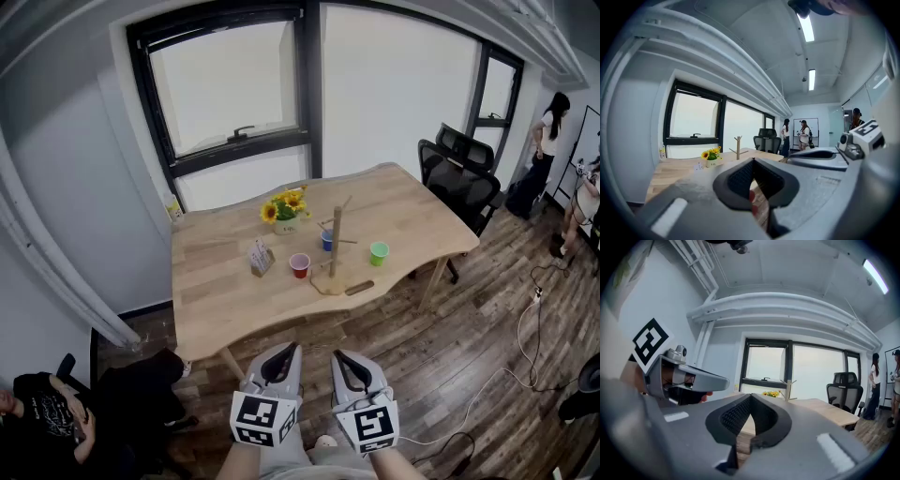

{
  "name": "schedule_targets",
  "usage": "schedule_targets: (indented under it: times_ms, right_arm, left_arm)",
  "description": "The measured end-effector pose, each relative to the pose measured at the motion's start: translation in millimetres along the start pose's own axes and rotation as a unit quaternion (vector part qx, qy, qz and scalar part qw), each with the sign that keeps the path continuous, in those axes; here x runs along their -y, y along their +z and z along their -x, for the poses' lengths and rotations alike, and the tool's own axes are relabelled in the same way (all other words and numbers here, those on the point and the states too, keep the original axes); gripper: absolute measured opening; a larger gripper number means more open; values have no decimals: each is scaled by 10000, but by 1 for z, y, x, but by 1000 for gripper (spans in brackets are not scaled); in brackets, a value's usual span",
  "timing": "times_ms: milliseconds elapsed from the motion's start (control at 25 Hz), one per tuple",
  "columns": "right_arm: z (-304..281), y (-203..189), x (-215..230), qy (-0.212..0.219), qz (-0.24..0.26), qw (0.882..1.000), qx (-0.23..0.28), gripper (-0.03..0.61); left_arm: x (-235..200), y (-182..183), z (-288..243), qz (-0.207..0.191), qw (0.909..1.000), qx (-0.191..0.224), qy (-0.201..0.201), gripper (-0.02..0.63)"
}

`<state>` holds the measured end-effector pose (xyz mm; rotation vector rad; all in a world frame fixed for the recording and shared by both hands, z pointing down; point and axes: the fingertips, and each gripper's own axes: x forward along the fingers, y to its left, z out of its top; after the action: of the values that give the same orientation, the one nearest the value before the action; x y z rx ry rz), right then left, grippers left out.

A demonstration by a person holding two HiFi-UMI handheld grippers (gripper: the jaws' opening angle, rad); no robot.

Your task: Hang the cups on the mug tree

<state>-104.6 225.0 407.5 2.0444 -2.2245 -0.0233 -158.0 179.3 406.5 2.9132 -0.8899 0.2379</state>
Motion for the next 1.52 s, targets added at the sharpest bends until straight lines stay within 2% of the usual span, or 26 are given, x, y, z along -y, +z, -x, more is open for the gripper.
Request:
schedule_targets:
  times_ms: [200,440,680,1000,1280,1520]
  right_arm:
    - [-18,1,10,6,134,9999,-47,-2]
    - [-53,-10,24,-7,13,9999,-126,0]
    - [-101,-16,29,219,1,9992,-337,17]
    - [-184,-21,37,366,89,9978,-544,147]
    - [-247,-30,43,345,231,9968,-684,179]
    - [-291,-69,52,230,355,9925,-1148,183]
  left_arm:
    - [-16,-2,-20,68,9999,-64,51,-2]
    - [-38,-13,-48,211,9994,-264,-93,-2]
    - [-73,-20,-81,344,9984,-430,-95,-2]
    - [-138,-19,-129,531,9975,-460,16,-2]
    - [-180,-18,-164,532,9965,-628,-118,-2]
    - [-209,-24,-191,484,9950,-819,-310,-2]
